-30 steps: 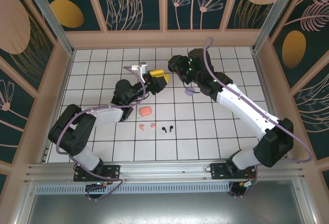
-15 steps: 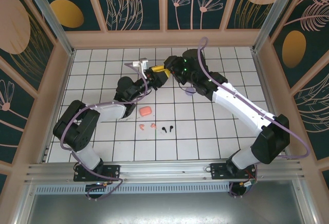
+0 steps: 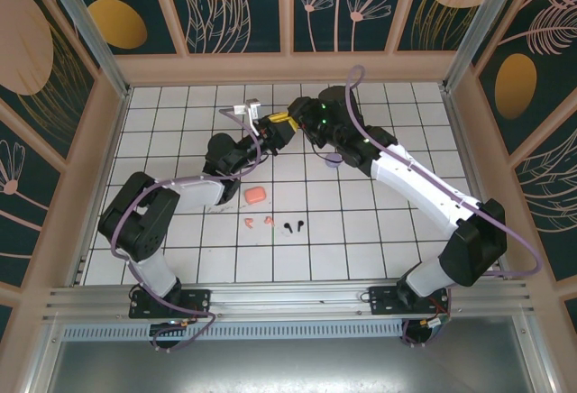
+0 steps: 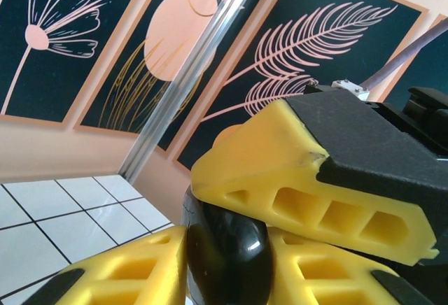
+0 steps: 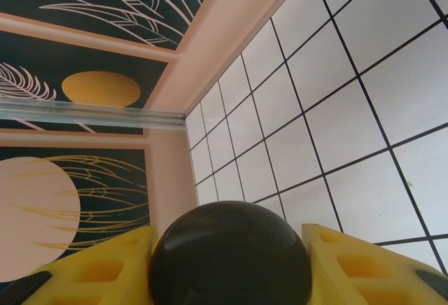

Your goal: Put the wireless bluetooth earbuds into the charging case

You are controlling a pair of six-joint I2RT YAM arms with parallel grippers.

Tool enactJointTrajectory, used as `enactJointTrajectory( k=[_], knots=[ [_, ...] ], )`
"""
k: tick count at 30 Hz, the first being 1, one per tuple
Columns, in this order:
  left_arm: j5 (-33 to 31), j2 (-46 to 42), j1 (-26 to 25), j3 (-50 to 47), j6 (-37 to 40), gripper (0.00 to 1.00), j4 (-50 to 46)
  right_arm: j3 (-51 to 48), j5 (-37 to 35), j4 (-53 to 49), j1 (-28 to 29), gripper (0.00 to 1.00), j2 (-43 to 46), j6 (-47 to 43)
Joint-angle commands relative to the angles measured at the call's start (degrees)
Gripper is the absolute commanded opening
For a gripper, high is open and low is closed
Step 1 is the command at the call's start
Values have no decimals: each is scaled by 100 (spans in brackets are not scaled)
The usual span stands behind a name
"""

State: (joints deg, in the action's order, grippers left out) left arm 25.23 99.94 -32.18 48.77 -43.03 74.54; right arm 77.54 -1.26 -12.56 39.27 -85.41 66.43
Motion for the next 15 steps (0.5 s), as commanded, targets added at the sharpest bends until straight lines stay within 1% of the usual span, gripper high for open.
enactJointTrajectory(
  k=[1,6,10,12,14,15],
  knots=[
    [-2,145,37,144,-119,28,259,192,69,191,71,30,-4,79],
    [34,171,37,89,-188,19,350,229,90,241,84,30,-29,112],
    [43,168,37,65,-180,9,359,236,115,288,94,30,-44,150],
    [43,179,37,67,-180,0,367,242,126,315,99,31,-44,168],
    [34,186,37,71,-190,0,368,251,126,332,99,34,-43,168],
    [23,187,37,74,-197,0,372,254,117,331,99,38,-32,168]
  ],
)
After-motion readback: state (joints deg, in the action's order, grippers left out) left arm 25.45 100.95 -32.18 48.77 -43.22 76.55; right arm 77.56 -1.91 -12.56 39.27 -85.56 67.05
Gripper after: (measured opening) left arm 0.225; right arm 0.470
